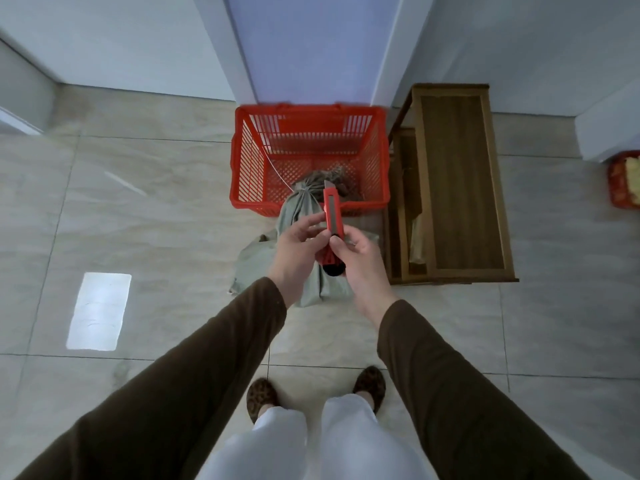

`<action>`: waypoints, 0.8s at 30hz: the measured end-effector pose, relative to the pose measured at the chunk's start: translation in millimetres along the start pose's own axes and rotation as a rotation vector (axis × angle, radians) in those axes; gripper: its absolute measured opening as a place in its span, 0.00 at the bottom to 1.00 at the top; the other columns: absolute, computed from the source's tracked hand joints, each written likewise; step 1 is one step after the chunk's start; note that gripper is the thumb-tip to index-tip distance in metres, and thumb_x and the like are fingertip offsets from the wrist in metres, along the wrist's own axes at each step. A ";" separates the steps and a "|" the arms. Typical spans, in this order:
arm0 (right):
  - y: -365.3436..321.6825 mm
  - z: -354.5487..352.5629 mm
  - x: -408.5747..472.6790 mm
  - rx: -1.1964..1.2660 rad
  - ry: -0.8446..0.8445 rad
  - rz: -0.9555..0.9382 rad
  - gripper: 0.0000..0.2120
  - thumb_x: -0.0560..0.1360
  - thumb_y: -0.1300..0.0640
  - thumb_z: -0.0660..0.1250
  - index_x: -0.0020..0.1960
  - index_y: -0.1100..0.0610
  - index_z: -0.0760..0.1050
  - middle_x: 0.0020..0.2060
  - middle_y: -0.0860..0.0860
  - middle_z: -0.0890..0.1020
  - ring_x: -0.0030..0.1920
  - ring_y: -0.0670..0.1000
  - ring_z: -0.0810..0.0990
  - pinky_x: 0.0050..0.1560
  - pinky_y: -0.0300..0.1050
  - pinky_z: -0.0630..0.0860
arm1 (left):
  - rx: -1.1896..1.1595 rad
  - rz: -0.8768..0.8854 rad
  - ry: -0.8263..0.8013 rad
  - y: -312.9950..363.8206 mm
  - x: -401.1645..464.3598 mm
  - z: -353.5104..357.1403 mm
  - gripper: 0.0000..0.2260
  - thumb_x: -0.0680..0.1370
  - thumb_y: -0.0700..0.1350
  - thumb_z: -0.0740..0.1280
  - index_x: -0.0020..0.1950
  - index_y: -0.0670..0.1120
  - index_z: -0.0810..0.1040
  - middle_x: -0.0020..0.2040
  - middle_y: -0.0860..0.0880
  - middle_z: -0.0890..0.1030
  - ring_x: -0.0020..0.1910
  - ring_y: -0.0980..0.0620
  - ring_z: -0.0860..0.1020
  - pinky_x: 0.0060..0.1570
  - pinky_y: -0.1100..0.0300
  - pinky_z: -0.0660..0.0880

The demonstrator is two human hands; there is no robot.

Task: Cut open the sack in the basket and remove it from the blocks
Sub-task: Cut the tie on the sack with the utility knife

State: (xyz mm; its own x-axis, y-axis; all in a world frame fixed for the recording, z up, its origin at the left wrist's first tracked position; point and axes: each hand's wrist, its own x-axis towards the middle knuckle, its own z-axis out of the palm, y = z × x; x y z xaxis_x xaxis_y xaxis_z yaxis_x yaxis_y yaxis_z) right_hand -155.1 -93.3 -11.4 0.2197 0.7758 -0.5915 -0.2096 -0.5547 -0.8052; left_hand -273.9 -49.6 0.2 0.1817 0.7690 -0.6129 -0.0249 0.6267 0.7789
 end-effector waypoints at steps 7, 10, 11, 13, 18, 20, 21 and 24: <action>48.7 -2.3 54.4 0.047 0.039 -0.023 0.07 0.82 0.51 0.70 0.58 0.50 0.82 0.48 0.47 0.89 0.50 0.46 0.88 0.47 0.40 0.83 | -0.042 0.073 0.007 -52.6 46.9 -2.9 0.15 0.84 0.36 0.67 0.69 0.45 0.82 0.56 0.37 0.86 0.50 0.46 0.84 0.50 0.56 0.81; 68.1 -2.7 78.5 0.065 0.032 -0.032 0.05 0.82 0.51 0.69 0.55 0.49 0.82 0.47 0.47 0.89 0.48 0.46 0.88 0.45 0.38 0.83 | -0.052 0.080 0.024 -74.0 69.0 -2.9 0.15 0.84 0.35 0.66 0.70 0.43 0.80 0.57 0.33 0.84 0.51 0.43 0.82 0.53 0.51 0.79; 74.9 -2.7 86.8 0.063 0.032 -0.036 0.05 0.82 0.51 0.69 0.54 0.49 0.82 0.46 0.47 0.89 0.48 0.46 0.88 0.44 0.38 0.83 | -0.045 0.082 0.032 -80.0 76.4 -3.3 0.15 0.84 0.35 0.66 0.70 0.43 0.80 0.58 0.33 0.84 0.51 0.43 0.82 0.54 0.50 0.79; 87.4 -2.4 104.6 0.068 0.036 -0.050 0.05 0.82 0.51 0.69 0.53 0.51 0.82 0.45 0.48 0.89 0.45 0.46 0.89 0.43 0.39 0.83 | -0.017 0.096 0.048 -88.3 90.6 -5.0 0.14 0.84 0.35 0.66 0.69 0.43 0.81 0.55 0.34 0.85 0.49 0.44 0.82 0.52 0.51 0.80; 100.7 -2.3 149.0 0.057 0.043 -0.104 0.06 0.82 0.51 0.69 0.50 0.52 0.81 0.40 0.47 0.88 0.41 0.46 0.87 0.39 0.35 0.80 | 0.202 0.246 0.143 -90.4 128.0 -12.9 0.16 0.82 0.37 0.69 0.69 0.48 0.81 0.56 0.50 0.84 0.51 0.55 0.82 0.50 0.65 0.80; 99.7 -0.6 169.2 0.103 0.068 -0.091 0.06 0.82 0.52 0.68 0.48 0.53 0.79 0.37 0.50 0.86 0.36 0.49 0.85 0.36 0.40 0.81 | 0.459 0.420 0.355 -84.9 150.1 -26.8 0.13 0.80 0.43 0.70 0.65 0.52 0.82 0.56 0.54 0.79 0.58 0.54 0.77 0.59 0.61 0.76; 98.2 1.7 179.8 0.141 0.080 -0.083 0.05 0.83 0.54 0.67 0.49 0.54 0.78 0.38 0.53 0.85 0.34 0.51 0.84 0.35 0.42 0.81 | 0.534 0.459 0.466 -82.4 164.4 -36.8 0.11 0.80 0.46 0.70 0.62 0.52 0.82 0.57 0.53 0.78 0.60 0.51 0.75 0.62 0.56 0.74; 93.0 15.4 210.2 0.146 0.098 -0.094 0.03 0.83 0.58 0.63 0.51 0.53 0.74 0.46 0.56 0.82 0.28 0.48 0.80 0.29 0.42 0.78 | 0.492 0.222 0.567 -77.6 205.3 -64.1 0.15 0.79 0.53 0.69 0.64 0.49 0.78 0.64 0.45 0.77 0.64 0.43 0.75 0.68 0.45 0.74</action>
State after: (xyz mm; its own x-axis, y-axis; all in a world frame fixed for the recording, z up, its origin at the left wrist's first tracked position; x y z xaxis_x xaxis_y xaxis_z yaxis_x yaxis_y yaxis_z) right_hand -143.0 22.8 -209.9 0.3349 0.7850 -0.5212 -0.3180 -0.4265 -0.8467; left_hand -297.7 67.7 -194.7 -0.3099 0.8998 -0.3072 0.4612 0.4248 0.7790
